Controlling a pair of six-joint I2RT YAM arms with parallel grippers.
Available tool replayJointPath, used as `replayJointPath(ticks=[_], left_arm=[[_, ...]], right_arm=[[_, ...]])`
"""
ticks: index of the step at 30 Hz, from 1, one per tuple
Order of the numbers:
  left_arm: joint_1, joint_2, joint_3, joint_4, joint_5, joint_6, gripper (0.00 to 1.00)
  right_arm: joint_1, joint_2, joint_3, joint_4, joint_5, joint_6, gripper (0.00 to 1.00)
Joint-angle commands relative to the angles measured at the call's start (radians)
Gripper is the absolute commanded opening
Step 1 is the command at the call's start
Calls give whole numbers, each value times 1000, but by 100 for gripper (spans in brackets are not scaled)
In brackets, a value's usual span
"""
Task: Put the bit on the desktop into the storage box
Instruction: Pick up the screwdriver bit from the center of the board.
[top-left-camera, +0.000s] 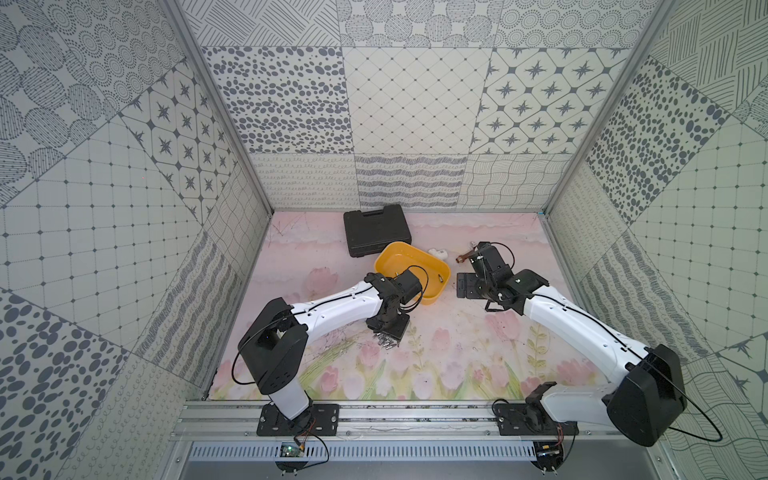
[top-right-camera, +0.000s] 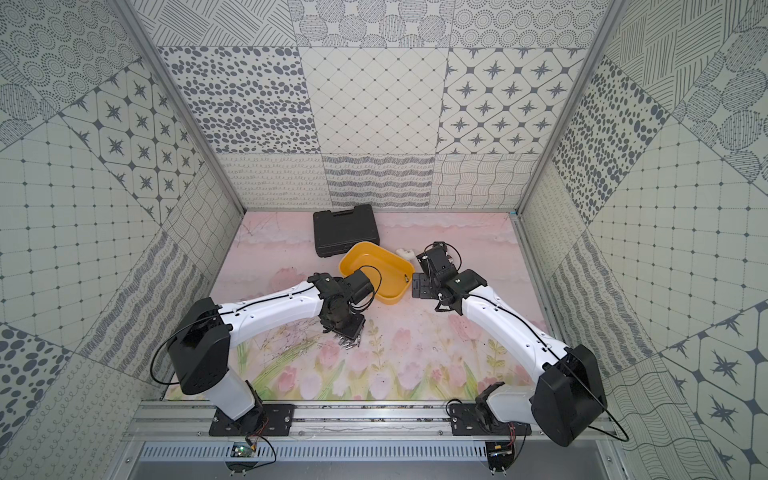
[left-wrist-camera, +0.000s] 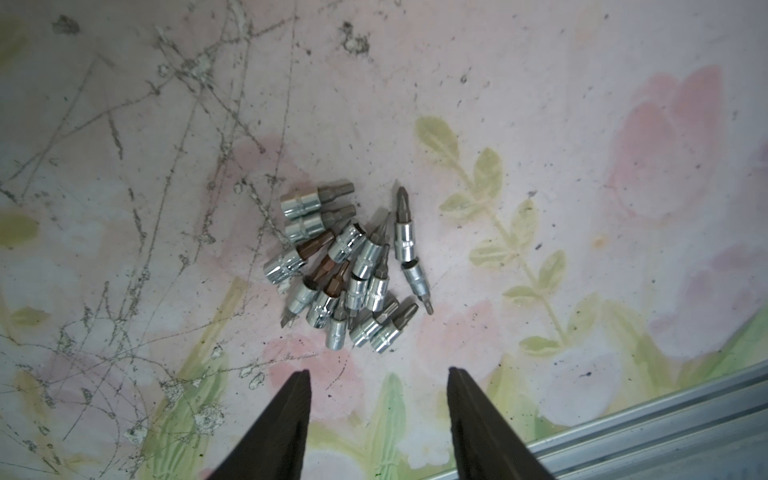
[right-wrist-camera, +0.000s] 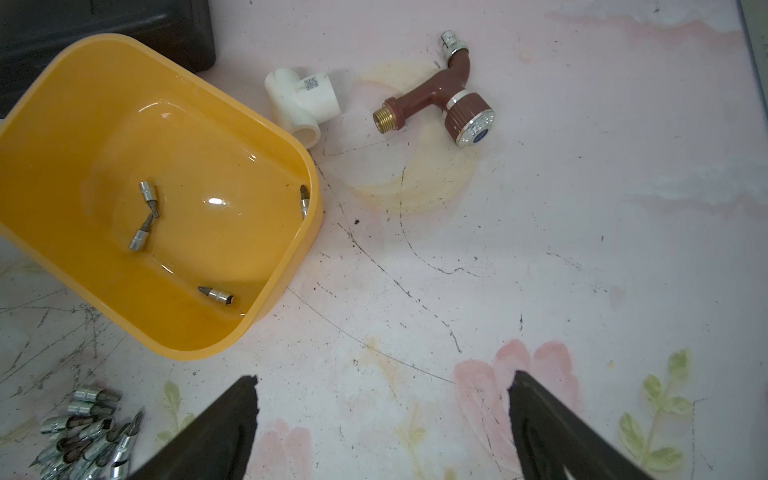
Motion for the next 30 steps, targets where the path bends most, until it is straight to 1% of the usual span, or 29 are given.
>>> replayJointPath(ticks=[1,9,19,30], left_arm=[[-12,34,19,14,57,-12,52],[-29,103,50,21,76,-3,43],[-31,143,64,35,82,7,35],[-31,179,71,37,79,7,31]], right_arm=[[-5,6,0,33,-3,13,96],[-5,2,-3,34,-2,12,96],[-5,-1,-8,34,2,13,97],[-6,-2,-9,34,4,11,96]])
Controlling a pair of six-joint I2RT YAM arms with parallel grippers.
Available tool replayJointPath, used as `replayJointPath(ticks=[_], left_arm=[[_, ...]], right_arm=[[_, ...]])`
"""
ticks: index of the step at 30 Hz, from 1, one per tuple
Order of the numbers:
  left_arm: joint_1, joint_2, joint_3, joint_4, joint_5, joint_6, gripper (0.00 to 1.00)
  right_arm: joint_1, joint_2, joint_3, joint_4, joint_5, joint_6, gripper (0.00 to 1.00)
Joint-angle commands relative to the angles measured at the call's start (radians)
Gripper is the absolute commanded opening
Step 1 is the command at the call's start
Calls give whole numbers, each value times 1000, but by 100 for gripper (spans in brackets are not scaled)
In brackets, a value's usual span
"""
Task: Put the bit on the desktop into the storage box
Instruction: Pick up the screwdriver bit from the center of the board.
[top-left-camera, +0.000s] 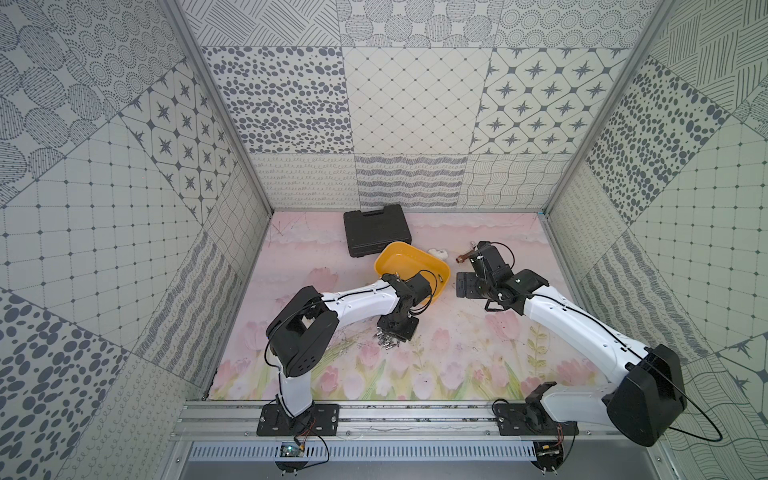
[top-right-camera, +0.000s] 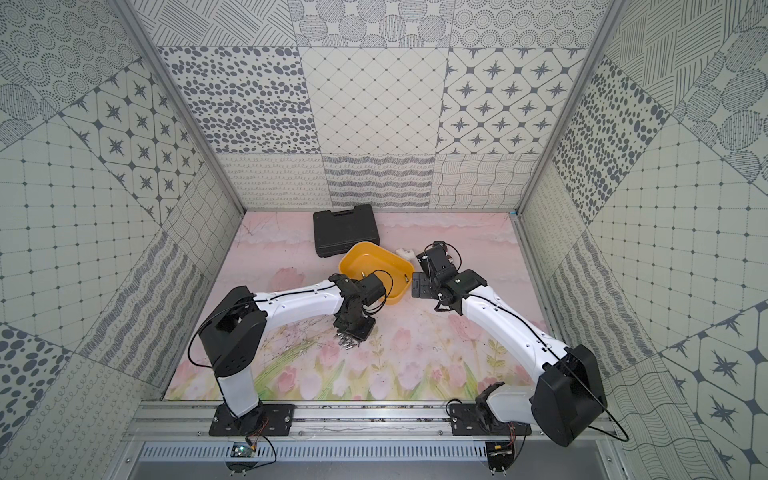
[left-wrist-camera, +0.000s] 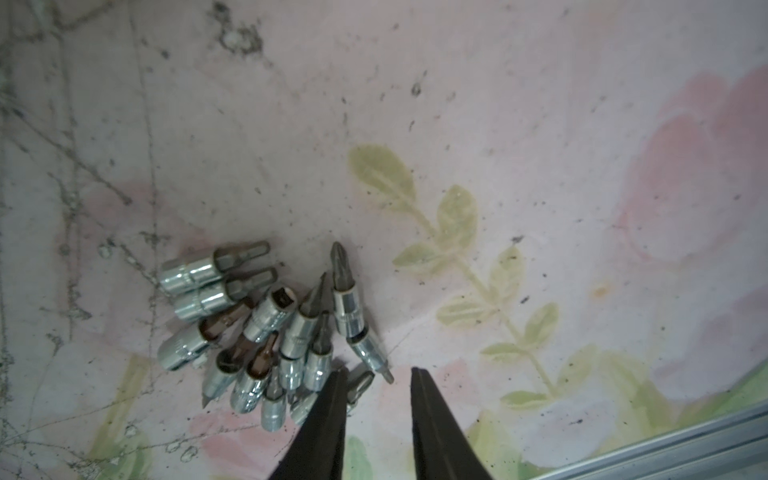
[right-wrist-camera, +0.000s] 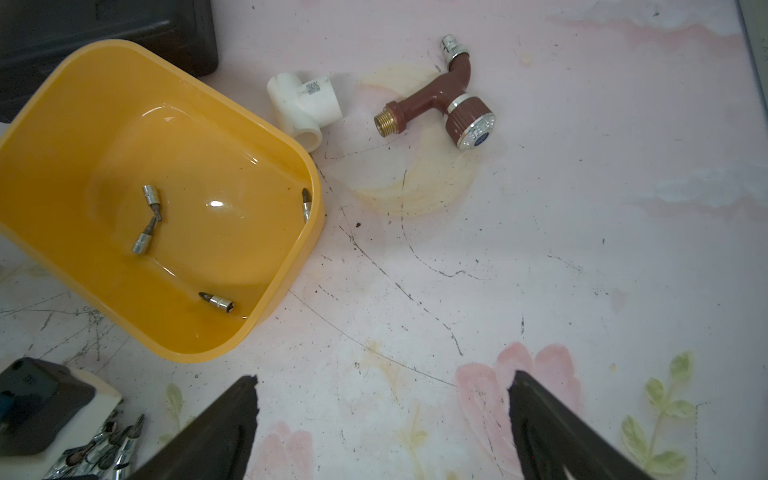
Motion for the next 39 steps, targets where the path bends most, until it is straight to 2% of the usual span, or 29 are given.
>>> replayJointPath(ticks=[1,11,39], left_arm=[[-13,13,12,-3,9,5,31],[-13,32,9,11,14,7,27],[-22,52,-7,2,3,-4,27]], right_arm=[[-6,-2,-10,29,3,11,97],[-7,-1,-9,29,3,10,97],[-10,-2,-14,31,2,10,97]])
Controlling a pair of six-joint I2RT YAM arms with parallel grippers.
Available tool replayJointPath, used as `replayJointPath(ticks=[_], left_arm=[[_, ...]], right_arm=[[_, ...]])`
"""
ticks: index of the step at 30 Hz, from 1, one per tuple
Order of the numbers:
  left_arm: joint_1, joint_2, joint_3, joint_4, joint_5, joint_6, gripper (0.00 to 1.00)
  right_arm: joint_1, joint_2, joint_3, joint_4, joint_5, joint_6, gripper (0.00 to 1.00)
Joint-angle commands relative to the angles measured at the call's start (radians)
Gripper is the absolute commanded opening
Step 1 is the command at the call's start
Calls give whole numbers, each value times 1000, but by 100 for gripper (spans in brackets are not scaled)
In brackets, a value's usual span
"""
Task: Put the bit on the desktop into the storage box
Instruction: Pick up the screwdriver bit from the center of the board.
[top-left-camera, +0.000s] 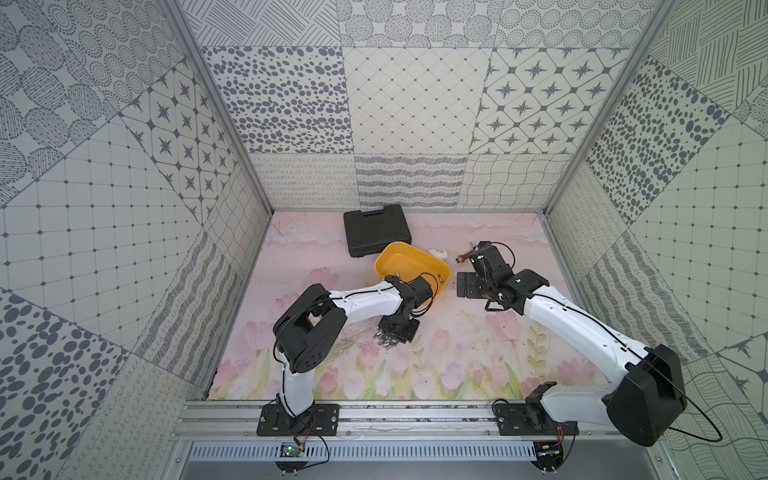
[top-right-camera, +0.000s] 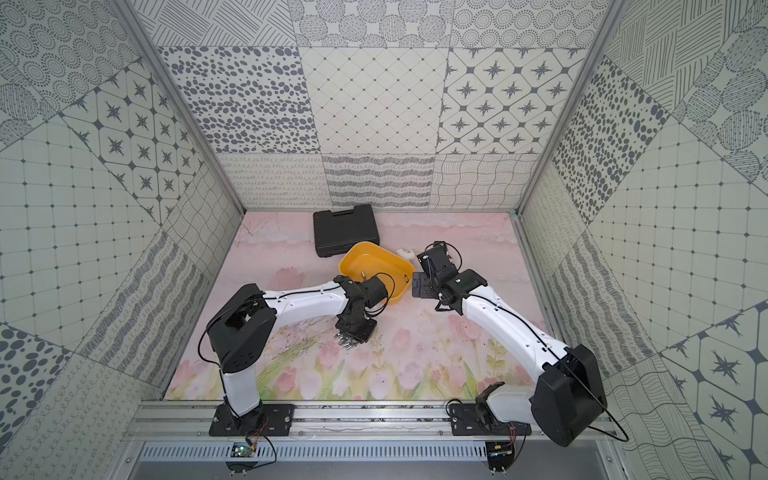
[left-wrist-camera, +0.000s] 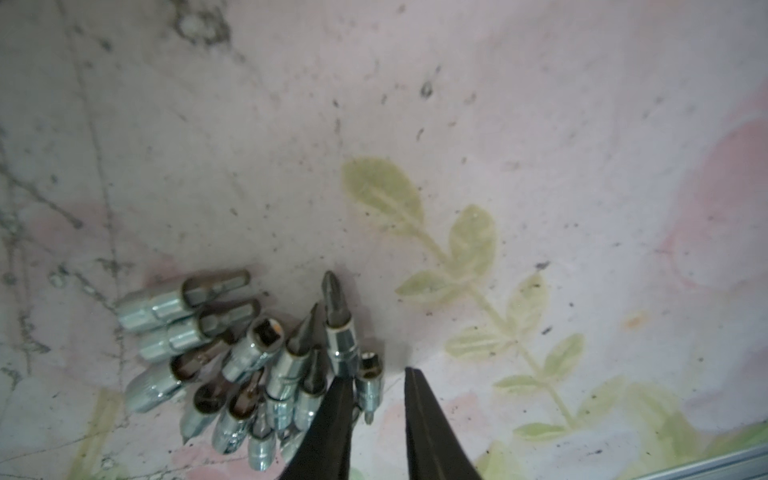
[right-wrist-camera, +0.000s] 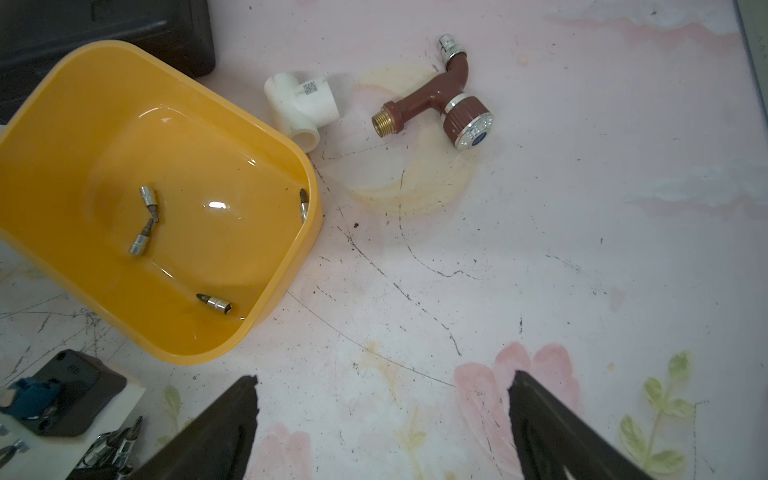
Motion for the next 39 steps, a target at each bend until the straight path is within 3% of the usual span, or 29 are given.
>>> replayJointPath(ticks=[1,39], left_arm=[[-18,5,-4,-23,0,-4,27],[-37,-27,56,-43,-9,21,11]], right_arm=[[-6,-2,-14,31,1,9,97],[-12,-17,-19,33,5,9,97]])
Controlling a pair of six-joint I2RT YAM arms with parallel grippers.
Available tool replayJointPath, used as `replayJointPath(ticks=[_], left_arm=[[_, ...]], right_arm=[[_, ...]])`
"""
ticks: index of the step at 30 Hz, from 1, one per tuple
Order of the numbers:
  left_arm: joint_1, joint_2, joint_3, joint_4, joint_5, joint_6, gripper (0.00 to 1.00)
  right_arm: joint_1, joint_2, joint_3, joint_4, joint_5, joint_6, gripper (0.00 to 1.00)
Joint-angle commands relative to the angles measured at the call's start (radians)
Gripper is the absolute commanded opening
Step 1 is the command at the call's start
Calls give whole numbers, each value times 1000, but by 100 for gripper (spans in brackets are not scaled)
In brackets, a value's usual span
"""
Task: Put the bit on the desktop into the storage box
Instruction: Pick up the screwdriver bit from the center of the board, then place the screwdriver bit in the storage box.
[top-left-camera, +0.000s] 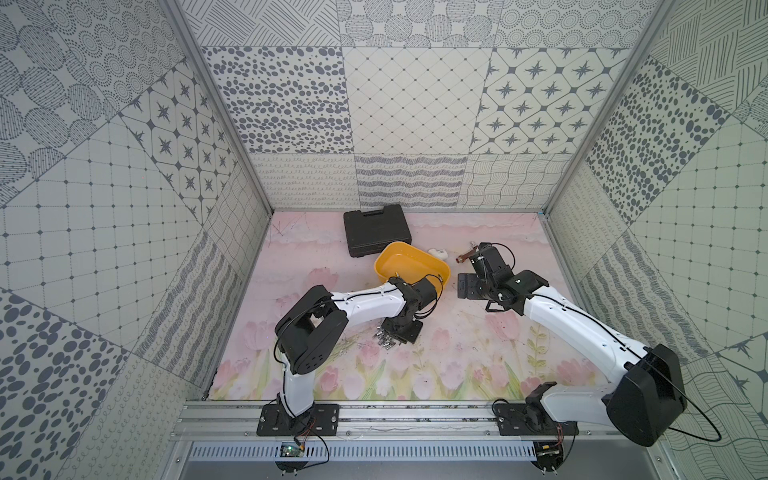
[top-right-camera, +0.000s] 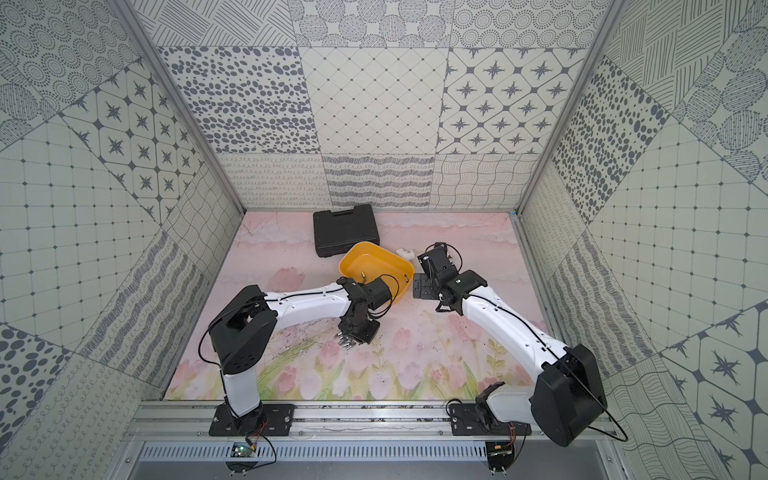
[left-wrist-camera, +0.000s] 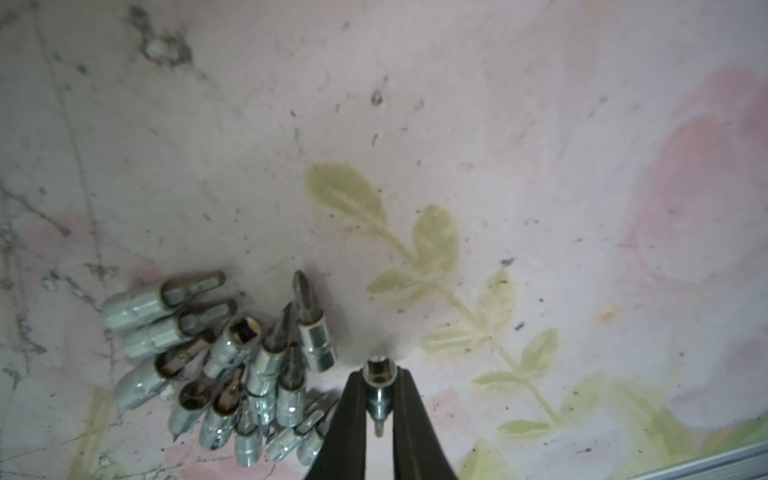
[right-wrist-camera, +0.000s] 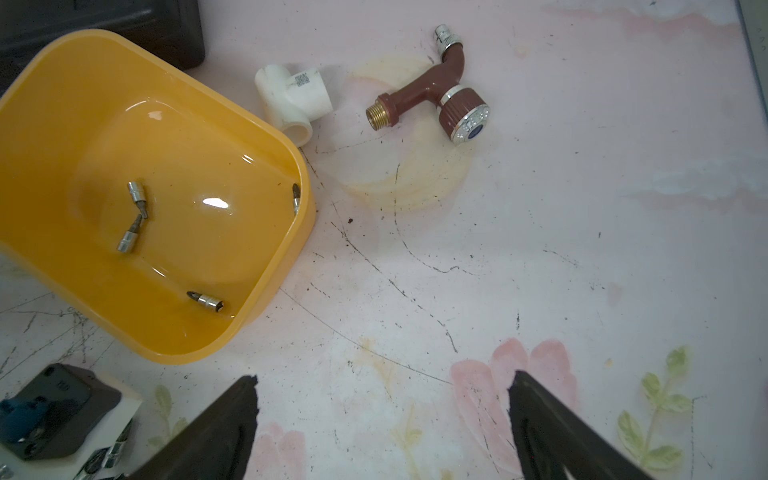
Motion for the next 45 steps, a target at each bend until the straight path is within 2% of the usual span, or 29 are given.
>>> replayJointPath(ticks=[1,17,31,45], left_arm=[[-7,-28,37,-42,8,24,11],[17,-45,253,-161,-100,157,6],[117,12,455,-194,-137,262,3],[231,147,625,-208,-142,338,3]], right_arm=[[-7,-17,-5,32,5,9,97],[-11,-21,9,32,0,2,97],[-13,-38,8,32,0,2,97],[-16,-64,-7,31,0,2,97]])
